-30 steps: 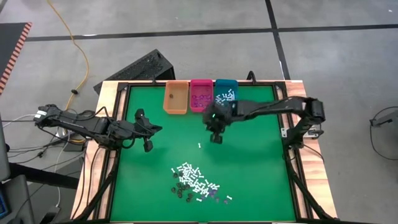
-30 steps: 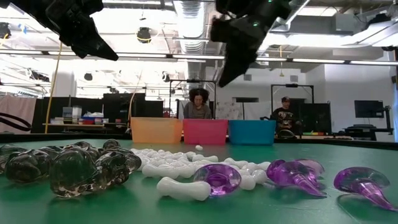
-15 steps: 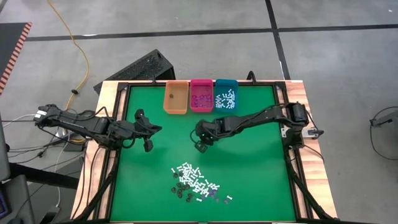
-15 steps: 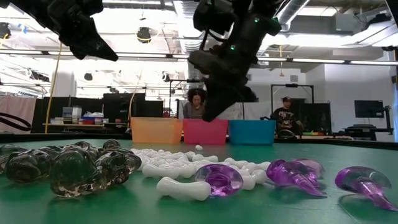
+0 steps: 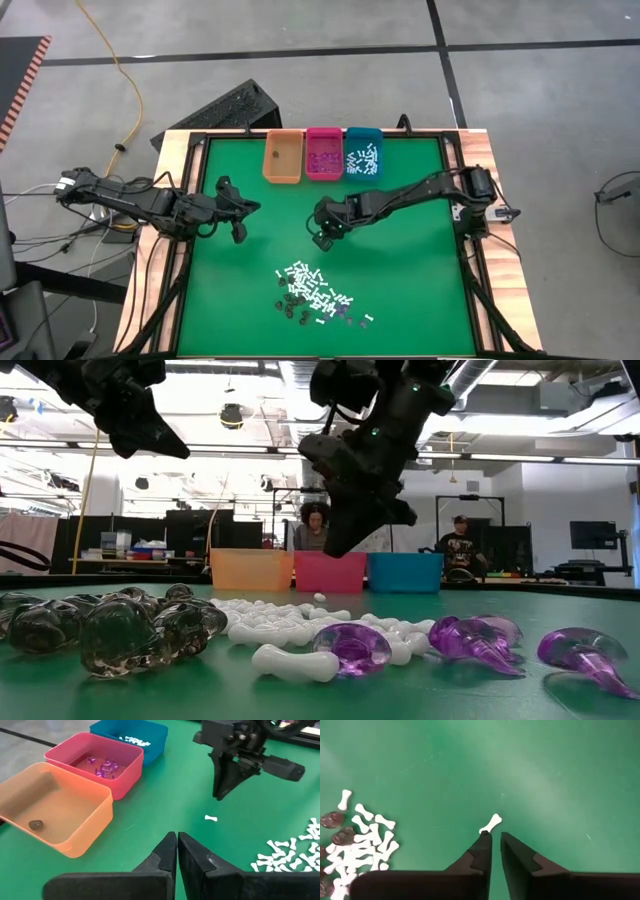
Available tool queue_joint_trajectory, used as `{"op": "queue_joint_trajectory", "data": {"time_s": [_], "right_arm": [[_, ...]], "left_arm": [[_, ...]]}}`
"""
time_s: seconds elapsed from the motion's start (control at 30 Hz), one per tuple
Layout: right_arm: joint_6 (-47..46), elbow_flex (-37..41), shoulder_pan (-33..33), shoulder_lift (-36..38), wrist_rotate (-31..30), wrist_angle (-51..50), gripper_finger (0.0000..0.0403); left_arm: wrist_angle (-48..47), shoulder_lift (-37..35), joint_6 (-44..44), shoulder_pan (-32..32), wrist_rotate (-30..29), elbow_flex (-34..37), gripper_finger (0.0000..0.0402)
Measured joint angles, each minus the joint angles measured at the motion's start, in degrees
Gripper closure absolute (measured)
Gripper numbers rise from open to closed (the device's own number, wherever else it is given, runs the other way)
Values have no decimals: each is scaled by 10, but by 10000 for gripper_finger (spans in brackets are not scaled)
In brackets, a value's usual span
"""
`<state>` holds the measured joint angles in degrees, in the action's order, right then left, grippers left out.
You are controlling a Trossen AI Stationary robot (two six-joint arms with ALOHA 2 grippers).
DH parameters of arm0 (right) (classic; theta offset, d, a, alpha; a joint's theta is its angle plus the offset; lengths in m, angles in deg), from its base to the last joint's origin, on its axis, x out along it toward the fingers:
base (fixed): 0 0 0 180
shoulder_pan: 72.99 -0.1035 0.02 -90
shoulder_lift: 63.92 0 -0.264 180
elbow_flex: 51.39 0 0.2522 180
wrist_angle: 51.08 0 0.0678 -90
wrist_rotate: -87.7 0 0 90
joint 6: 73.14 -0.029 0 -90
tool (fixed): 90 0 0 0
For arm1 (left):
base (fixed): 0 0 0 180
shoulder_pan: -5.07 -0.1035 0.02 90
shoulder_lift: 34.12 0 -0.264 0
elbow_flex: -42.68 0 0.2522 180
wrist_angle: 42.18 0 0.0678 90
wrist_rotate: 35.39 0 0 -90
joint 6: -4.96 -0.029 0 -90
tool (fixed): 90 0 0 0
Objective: Sort Halloween decoration
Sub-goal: Put the white bone toy into the blue bin
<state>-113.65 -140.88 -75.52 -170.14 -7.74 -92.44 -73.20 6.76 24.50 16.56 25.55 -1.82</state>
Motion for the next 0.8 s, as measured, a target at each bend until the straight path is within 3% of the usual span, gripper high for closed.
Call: {"op": "queue_joint_trajectory", "data": {"time_s": [0.27,0.37,0.63,0.8], "right_arm": [[-40,0,-17,0,-48,5,227],[-76,0,-17,0,-75,3,205],[-96,-46,-32,-50,-92,-6,212],[-101,-92,-39,-74,-118,-97,219]], "left_arm": [[2,0,2,0,-8,0,327],[2,0,2,0,-8,0,303],[2,0,2,0,-7,0,263],[-1,0,4,0,-5,1,258]]}}
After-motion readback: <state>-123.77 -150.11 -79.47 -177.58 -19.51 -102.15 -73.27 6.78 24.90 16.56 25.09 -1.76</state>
